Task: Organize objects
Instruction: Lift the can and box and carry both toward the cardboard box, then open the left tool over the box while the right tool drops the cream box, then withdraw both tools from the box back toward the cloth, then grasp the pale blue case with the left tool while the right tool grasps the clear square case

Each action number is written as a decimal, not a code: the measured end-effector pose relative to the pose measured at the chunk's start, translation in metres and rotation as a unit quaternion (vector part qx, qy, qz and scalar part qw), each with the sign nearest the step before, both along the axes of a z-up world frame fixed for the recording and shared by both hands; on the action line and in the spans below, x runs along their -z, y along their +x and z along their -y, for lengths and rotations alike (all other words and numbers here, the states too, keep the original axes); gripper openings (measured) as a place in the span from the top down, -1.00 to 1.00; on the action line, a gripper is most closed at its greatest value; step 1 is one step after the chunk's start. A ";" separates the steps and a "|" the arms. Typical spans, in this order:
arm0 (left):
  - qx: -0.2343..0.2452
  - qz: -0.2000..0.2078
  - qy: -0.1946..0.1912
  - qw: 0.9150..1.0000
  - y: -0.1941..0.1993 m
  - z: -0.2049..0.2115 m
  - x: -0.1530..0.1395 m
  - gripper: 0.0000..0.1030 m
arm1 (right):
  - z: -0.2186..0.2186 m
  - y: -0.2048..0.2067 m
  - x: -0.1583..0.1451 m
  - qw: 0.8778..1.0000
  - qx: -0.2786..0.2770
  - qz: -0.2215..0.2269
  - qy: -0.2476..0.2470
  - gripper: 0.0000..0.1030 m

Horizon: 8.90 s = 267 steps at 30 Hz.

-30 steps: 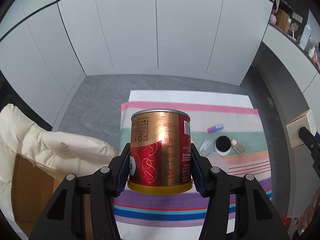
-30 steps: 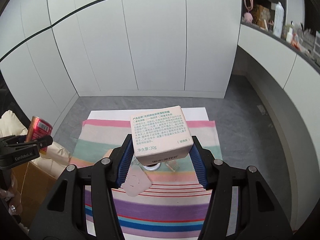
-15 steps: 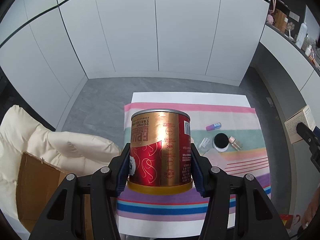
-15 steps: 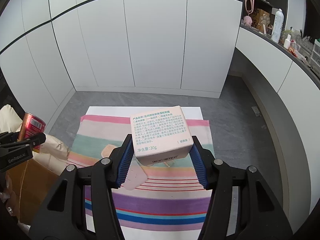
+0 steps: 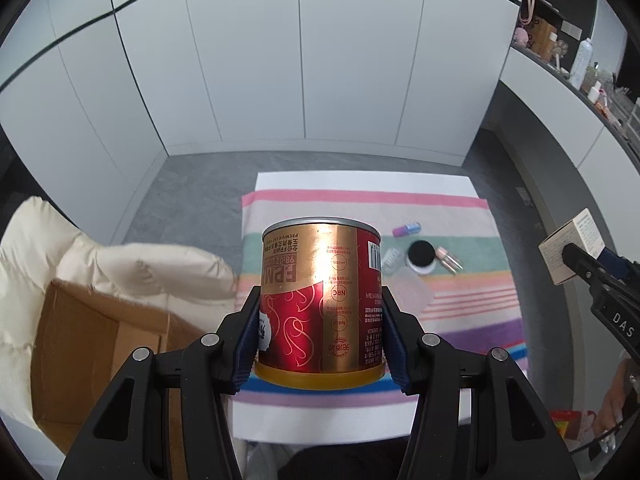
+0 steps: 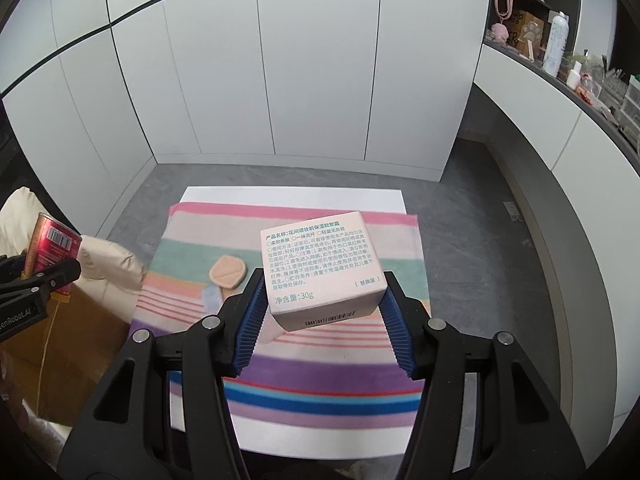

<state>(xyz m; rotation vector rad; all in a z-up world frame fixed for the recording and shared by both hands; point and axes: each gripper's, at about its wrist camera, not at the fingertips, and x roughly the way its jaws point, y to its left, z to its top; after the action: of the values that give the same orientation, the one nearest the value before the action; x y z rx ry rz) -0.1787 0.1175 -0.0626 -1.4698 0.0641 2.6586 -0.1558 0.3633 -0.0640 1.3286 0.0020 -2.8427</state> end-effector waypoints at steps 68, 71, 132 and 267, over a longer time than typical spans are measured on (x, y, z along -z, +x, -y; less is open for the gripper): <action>-0.173 0.040 0.003 0.984 0.128 0.171 0.024 -0.06 | 0.145 0.126 0.024 0.983 -0.175 0.044 -0.017 -0.12; -0.189 0.035 0.007 0.981 0.128 0.184 0.022 -0.06 | 0.180 0.119 0.021 0.976 -0.215 0.040 -0.017 -0.12; -0.309 0.073 0.058 0.947 0.144 0.251 0.044 -0.57 | 0.343 0.100 0.058 0.949 -0.311 0.056 0.004 -1.00; -0.012 0.110 -0.016 0.994 -0.119 -0.039 0.238 0.29 | 0.013 -0.068 0.242 0.994 -0.046 0.074 -0.070 -0.74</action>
<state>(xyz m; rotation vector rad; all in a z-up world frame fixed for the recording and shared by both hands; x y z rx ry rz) -0.2973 0.1569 -0.3002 -1.7728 0.0707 2.5071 -0.2239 0.3508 -0.3059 1.4651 -0.1294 -2.6084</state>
